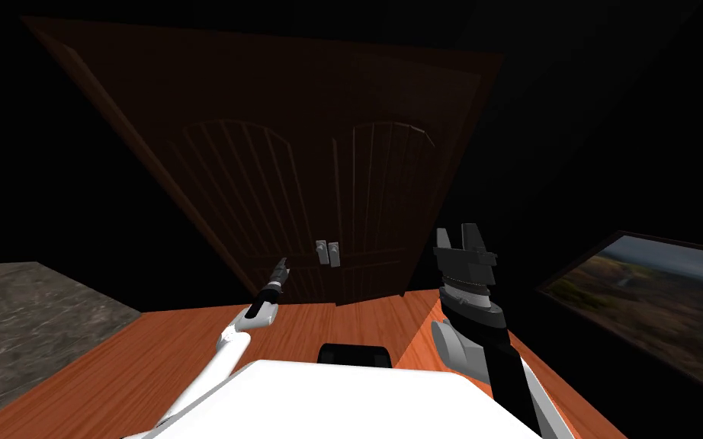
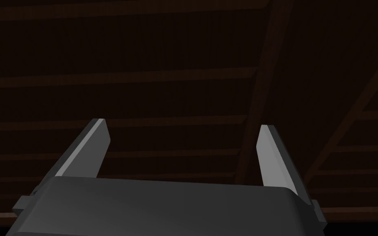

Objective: Pull the door open

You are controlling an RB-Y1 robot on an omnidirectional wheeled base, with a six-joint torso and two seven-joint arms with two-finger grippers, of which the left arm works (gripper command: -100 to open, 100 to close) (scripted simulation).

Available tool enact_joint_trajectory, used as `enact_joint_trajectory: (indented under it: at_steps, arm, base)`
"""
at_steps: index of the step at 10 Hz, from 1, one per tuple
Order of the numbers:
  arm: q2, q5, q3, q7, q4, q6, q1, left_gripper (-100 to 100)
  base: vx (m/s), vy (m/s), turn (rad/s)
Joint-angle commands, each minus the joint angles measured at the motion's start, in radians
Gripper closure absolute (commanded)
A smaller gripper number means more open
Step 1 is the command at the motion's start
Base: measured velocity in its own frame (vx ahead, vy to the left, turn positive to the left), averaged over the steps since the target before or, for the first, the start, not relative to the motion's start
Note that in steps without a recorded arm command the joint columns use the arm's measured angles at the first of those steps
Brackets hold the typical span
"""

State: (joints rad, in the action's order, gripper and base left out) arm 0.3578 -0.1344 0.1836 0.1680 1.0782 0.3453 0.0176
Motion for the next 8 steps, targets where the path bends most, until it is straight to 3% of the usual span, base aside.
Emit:
enact_joint_trajectory:
  at_steps: [1,5,6,7,8]
  arm:
    - [-0.011,0.002,-0.01,-0.001,0.004,0.002,0.01,-100]
    - [-0.06,0.011,-0.063,-0.002,0.022,0.008,0.052,-100]
    - [-0.052,0.01,-0.056,-0.001,-0.002,0.021,0.054,-100]
    - [-0.052,0.01,-0.056,-0.001,-0.002,0.021,0.054,100]
    - [-0.052,0.01,-0.056,-0.001,-0.002,0.021,0.054,100]
  base:
    - [0.189,-0.005,-0.098]
    - [0.201,-0.143,-0.174]
    - [0.08,-0.07,-0.031]
    - [-0.006,0.004,0.032]
    - [-0.033,0.021,-0.011]
